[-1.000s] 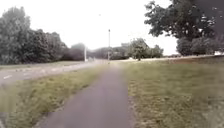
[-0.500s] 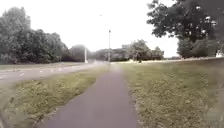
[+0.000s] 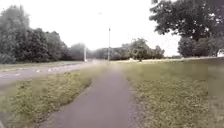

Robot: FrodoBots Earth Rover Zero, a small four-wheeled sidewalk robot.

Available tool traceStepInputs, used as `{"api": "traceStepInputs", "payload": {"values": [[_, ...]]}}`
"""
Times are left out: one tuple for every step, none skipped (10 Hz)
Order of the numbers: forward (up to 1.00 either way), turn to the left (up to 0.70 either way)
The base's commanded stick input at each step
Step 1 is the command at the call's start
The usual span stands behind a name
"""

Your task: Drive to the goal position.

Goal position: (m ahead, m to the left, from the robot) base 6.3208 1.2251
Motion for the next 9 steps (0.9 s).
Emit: {"api": "traceStepInputs", "payload": {"values": [[1.0,0.0],[1.0,0.0],[1.0,0.0],[1.0,0.0],[1.0,0.0],[1.0,0.0],[1.0,0.0],[1.0,0.0],[1.0,0.0]]}}
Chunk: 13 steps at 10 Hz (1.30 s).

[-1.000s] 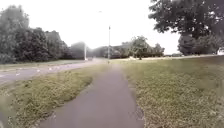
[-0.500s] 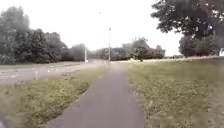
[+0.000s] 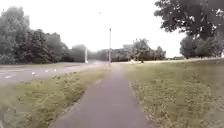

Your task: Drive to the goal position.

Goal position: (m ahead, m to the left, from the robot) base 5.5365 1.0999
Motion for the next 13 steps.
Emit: {"api": "traceStepInputs", "payload": {"values": [[1.0,0.0],[1.0,0.0],[1.0,0.0],[1.0,0.0],[1.0,0.0],[1.0,0.0],[1.0,0.0],[1.0,0.0],[1.0,0.0],[1.0,0.0],[1.0,0.0],[1.0,0.0],[1.0,0.0]]}}
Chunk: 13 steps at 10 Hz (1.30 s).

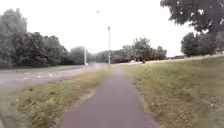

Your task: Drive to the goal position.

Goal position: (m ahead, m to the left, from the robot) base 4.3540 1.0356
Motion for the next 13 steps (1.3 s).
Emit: {"api": "traceStepInputs", "payload": {"values": [[1.0,0.0],[1.0,0.0],[1.0,0.0],[1.0,0.0],[1.0,0.0],[1.0,0.0],[1.0,0.0],[1.0,0.0],[1.0,0.0],[1.0,0.0],[1.0,0.0],[1.0,0.0],[1.0,0.0]]}}
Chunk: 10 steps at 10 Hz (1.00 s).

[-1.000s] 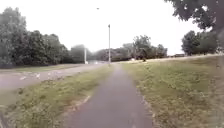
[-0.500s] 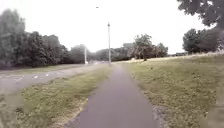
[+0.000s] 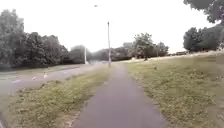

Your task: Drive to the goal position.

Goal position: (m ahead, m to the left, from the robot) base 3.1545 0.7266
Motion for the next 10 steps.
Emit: {"api": "traceStepInputs", "payload": {"values": [[1.0,0.0],[1.0,0.0],[1.0,0.0],[1.0,0.0],[1.0,0.0],[1.0,0.0],[1.0,0.0],[1.0,0.0],[1.0,0.0],[1.0,0.0]]}}
